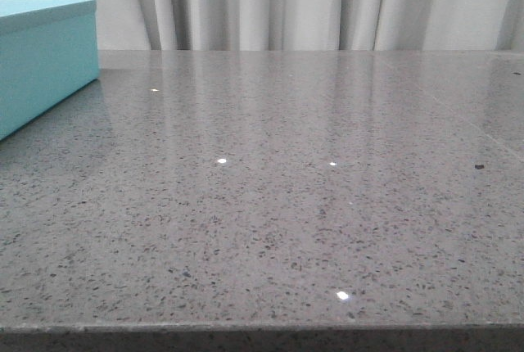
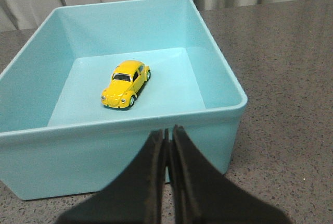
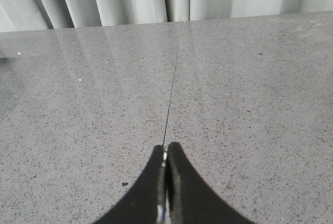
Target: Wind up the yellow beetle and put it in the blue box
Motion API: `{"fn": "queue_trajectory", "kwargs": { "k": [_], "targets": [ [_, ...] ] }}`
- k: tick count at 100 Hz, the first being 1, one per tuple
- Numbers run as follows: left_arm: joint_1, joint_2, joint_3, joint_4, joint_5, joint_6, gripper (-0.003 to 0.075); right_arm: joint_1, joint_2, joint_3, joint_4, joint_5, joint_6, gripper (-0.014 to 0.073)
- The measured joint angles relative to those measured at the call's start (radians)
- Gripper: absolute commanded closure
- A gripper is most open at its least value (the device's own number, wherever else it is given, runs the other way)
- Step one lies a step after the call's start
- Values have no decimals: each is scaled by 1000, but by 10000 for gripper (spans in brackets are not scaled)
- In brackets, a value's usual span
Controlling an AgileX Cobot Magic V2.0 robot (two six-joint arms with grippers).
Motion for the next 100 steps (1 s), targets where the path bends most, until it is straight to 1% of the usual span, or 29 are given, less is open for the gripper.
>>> {"fn": "queue_trajectory", "kwargs": {
  "k": [41,50,60,67,82,100],
  "targets": [
    [0,0,32,0,-19,0,739,0,0,0,-1,0,0,661],
    [0,0,51,5,-58,0,739,0,0,0,-2,0,0,661],
    [-4,0,78,31,-145,-5,739,0,0,0,-2,0,0,661],
    [-22,-6,96,73,-203,-46,739,0,0,0,-2,0,0,661],
    [-65,-33,154,174,-295,-190,739,0,0,0,-2,0,0,661],
    [-75,-96,233,227,-340,-260,739,0,0,0,-2,0,0,661]
  ]
}}
